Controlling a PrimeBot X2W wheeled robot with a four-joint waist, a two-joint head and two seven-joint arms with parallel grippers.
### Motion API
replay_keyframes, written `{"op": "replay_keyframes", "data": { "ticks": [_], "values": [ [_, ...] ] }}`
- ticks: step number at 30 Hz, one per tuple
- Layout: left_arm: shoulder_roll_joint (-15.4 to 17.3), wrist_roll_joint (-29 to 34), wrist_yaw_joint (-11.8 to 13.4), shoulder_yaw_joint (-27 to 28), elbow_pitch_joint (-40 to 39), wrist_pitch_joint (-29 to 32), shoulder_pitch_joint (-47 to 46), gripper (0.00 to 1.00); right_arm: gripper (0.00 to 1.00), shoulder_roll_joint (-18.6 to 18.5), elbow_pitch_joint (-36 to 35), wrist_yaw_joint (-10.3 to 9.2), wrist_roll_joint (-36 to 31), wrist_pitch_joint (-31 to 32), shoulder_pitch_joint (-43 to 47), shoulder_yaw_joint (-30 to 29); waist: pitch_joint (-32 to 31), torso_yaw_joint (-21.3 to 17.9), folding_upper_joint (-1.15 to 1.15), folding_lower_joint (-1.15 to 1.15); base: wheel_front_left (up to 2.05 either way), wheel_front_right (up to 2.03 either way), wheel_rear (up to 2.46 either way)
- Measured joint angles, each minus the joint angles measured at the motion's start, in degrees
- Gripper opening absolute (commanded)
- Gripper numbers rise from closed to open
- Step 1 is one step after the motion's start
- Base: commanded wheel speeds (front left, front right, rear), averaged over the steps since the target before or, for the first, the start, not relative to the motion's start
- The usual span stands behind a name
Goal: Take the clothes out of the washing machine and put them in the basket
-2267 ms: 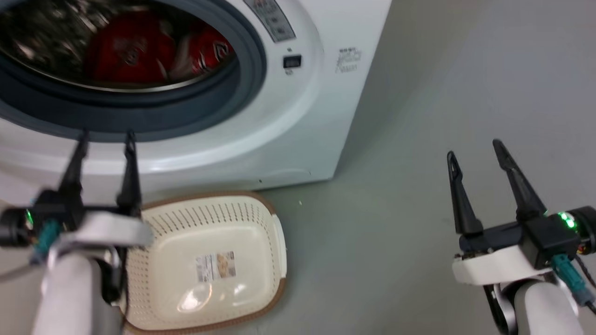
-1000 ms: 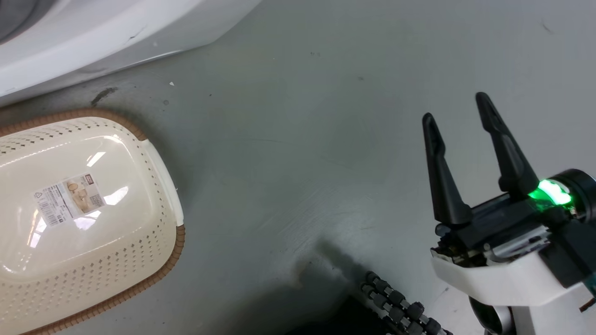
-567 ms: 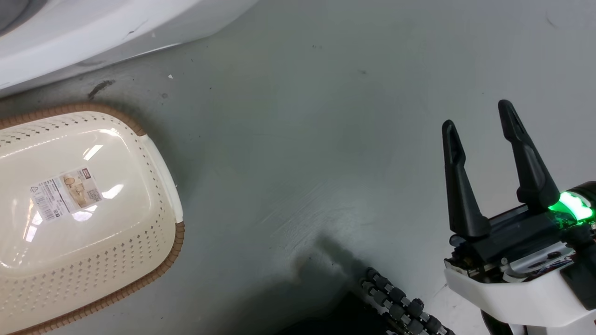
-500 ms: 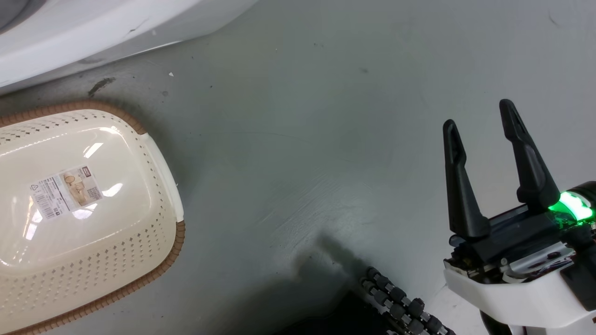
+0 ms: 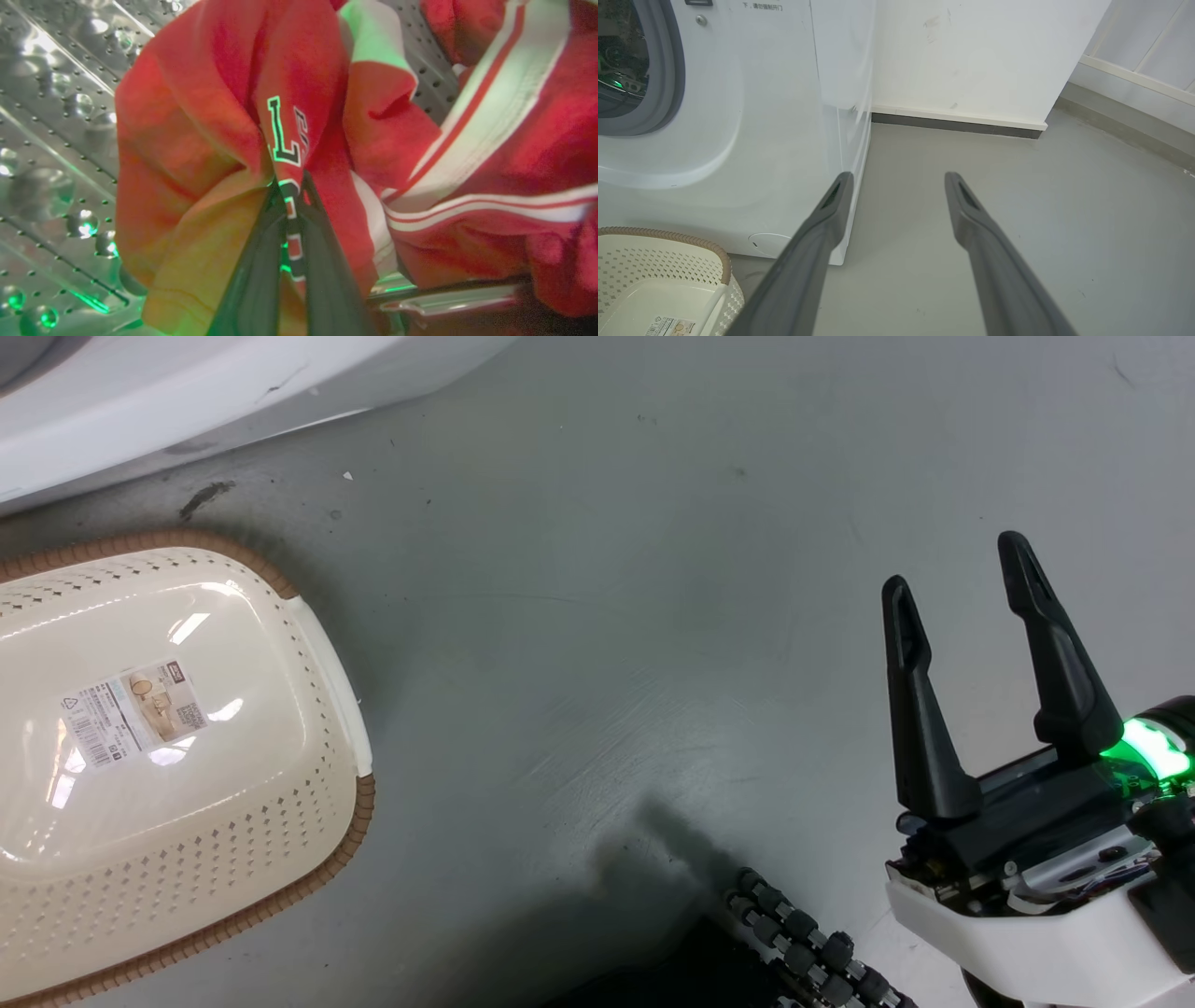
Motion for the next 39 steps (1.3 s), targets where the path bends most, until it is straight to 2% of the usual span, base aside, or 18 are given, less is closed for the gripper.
{"op": "replay_keyframes", "data": {
  "ticks": [9,17,25,34,39],
  "values": [
    [0.64,-0.66,0.00,-2.64,0.98,-9.07,-0.92,0.00,1.00,0.00,0.66,0.00,0.20,0.00,-2.02,0.62,-0.97,-0.18,0.00,0.00,0.00,0.00,0.00],
    [1.25,-3.75,0.00,-2.79,3.16,-19.02,1.68,0.00,1.00,0.01,3.15,0.00,0.11,0.00,-4.77,0.07,-4.68,-0.72,0.00,0.00,0.00,0.00,0.00],
    [-5.09,-9.93,-0.01,-1.68,7.23,-31.67,14.67,0.00,1.00,0.05,6.76,0.00,-2.79,0.00,-4.72,-2.05,-11.98,1.79,0.00,-0.01,0.00,0.00,0.00],
    [-10.07,-12.10,-0.01,-5.60,5.89,-41.90,27.00,0.00,1.00,0.04,10.33,0.00,-7.06,-0.01,-4.50,-6.89,-21.71,6.36,0.00,-0.01,0.00,0.00,0.00],
    [-12.37,-11.76,-0.01,-7.53,4.37,-46.64,33.40,0.00,1.00,0.05,12.17,0.00,-8.12,-0.01,-2.84,-7.56,-27.49,8.80,0.00,-0.02,0.00,0.00,0.00]
  ]
}}
